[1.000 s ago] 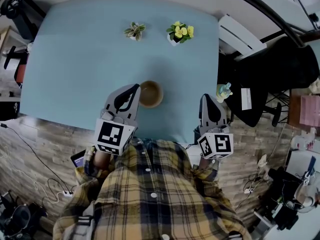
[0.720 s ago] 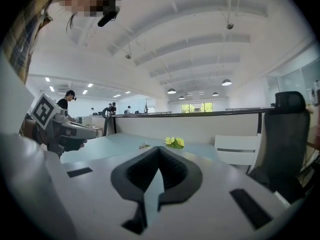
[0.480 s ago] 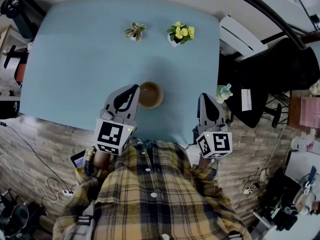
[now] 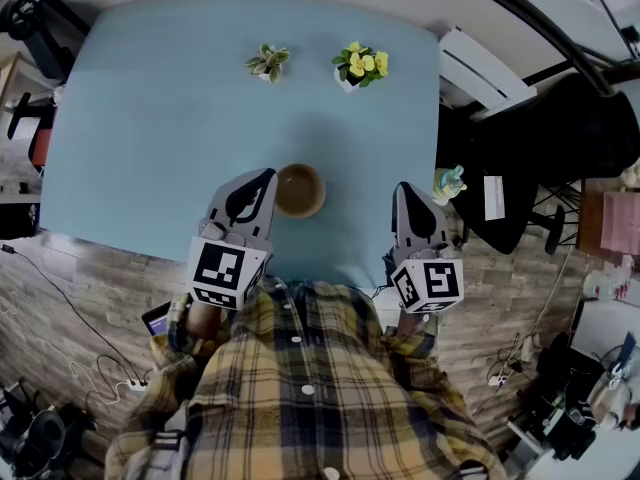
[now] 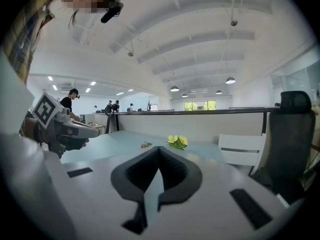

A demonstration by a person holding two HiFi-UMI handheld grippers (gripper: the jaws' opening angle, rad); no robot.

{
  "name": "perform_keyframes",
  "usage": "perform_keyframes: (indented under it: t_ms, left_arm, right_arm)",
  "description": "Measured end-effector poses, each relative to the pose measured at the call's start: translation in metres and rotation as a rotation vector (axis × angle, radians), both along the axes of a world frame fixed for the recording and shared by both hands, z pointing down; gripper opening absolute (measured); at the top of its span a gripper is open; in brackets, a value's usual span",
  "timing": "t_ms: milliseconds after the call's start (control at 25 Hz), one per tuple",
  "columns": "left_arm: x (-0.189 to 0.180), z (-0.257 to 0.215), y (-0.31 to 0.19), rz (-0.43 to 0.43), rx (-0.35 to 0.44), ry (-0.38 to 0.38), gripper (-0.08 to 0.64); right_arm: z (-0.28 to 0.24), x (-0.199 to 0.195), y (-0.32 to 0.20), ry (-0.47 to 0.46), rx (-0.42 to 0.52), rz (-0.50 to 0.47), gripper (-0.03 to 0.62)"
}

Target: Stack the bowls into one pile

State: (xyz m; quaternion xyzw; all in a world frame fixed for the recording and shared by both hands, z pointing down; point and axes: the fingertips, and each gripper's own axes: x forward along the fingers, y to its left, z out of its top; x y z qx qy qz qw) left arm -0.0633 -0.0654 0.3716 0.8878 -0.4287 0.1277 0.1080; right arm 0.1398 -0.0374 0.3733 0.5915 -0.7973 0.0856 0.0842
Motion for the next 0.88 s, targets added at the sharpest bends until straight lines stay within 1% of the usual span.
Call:
perform_keyframes:
  t_ms: [880]
  left_arm:
    - [-0.0041,0.0078,-0.0047,-0.012,-0.018,-0.014,-0.011]
  right_arm:
    - [0.0079,0.0008,-0.0023,-0.013,-0.021,0.004,0.002]
